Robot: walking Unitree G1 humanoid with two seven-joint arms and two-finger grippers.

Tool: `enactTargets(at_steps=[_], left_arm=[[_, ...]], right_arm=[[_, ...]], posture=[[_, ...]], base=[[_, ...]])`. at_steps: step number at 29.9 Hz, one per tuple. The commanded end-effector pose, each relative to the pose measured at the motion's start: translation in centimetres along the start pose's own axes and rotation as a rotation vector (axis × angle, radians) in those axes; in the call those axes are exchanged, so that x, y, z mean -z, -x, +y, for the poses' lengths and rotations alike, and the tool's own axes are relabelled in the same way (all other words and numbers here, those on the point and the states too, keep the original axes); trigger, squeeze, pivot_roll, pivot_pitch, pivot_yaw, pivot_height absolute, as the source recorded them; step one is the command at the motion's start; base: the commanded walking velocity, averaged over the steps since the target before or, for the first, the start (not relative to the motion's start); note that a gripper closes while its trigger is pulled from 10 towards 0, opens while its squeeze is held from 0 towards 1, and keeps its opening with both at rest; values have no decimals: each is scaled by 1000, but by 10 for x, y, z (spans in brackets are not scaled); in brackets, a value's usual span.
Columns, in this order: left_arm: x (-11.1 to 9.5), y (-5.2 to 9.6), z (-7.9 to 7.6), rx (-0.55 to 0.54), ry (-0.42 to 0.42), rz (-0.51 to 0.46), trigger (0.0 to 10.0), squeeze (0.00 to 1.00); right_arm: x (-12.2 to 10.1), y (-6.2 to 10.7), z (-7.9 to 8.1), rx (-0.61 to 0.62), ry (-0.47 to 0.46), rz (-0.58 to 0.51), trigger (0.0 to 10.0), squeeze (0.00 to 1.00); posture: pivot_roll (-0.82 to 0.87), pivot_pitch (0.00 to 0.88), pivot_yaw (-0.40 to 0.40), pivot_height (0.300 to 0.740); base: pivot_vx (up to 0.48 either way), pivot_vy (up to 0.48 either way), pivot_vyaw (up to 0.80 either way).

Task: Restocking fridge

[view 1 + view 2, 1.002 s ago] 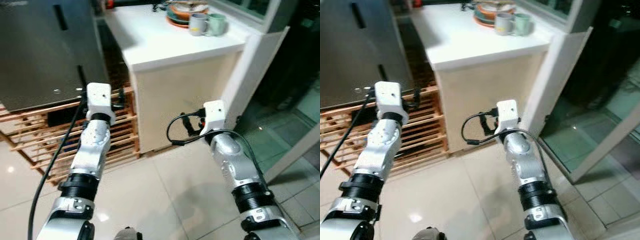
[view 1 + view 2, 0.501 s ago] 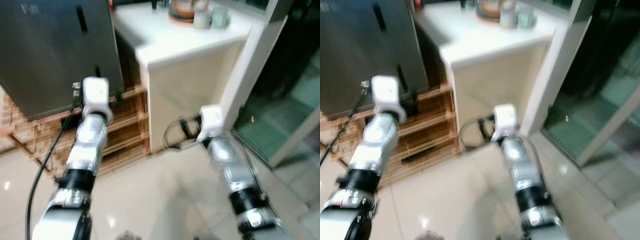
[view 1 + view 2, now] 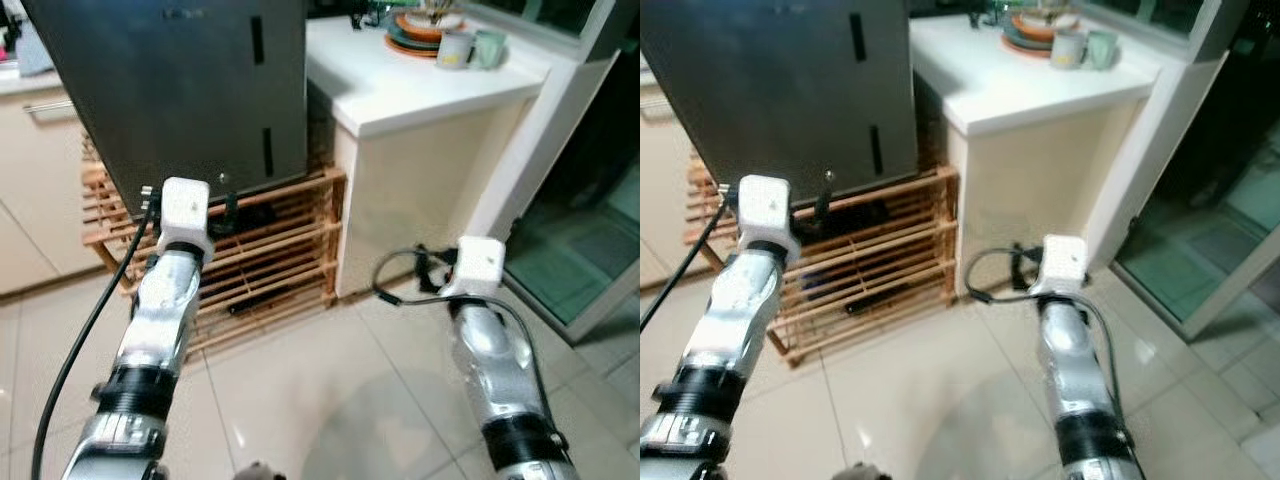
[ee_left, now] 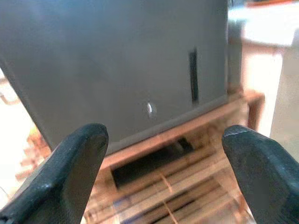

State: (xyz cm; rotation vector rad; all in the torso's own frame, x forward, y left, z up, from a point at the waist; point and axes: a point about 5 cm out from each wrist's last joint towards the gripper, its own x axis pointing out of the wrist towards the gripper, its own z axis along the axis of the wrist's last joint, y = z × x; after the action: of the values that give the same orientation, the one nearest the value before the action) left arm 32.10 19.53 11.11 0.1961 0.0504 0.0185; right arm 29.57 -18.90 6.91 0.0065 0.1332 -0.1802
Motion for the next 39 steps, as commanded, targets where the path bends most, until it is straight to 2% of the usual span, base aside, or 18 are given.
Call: enactTargets(at_steps=[1, 3, 7, 11, 16, 24, 28, 33, 39], left_arm=[[-11, -1, -9, 50, 32, -40, 10000, 0], [-15, -2, -16, 67, 49, -55, 10000, 0], [-19, -5, -20, 59, 48, -55, 10000, 0], [-25, -11, -17, 53, 4, -58, 10000, 0], [-25, -13, -13, 45, 19, -48, 10000, 0], [-23, -14, -19, 56, 17, -32, 10000, 0], [-22, -14, -20, 57, 20, -28, 10000, 0], [-20, -15, -18, 41, 23, -19, 10000, 0], [-19, -17, -17, 25, 22, -13, 10000, 0]], right_arm=[[-12, -1, 3, 0, 4, -63, 10000, 0], [-12, 0, 8, -21, 13, -74, 10000, 0], [-13, 0, 13, -42, 17, -81, 10000, 0], [-11, -1, 14, -54, 25, -78, 10000, 0], [-11, -2, 11, -44, 29, -80, 10000, 0], [-5, 2, 9, -53, 49, -67, 10000, 0], [-1, 2, 6, -24, -15, -31, 10000, 0], [-2, 5, 15, -68, 13, -48, 10000, 0], [-3, 4, 13, -70, 28, -60, 10000, 0]], posture=[[-18, 0, 19, 740], [-17, 0, 17, 740], [-14, 0, 13, 740], [-15, 0, 14, 740], [-19, 0, 16, 740], [-27, 0, 14, 740], [-24, 0, 11, 740], [-24, 0, 6, 740], [-24, 0, 4, 740]], base=[[0, 0, 0], [0, 227, 0], [0, 465, 0], [0, 462, 0], [0, 429, 0], [0, 430, 0], [0, 472, 0], [0, 480, 0], [0, 480, 0]])
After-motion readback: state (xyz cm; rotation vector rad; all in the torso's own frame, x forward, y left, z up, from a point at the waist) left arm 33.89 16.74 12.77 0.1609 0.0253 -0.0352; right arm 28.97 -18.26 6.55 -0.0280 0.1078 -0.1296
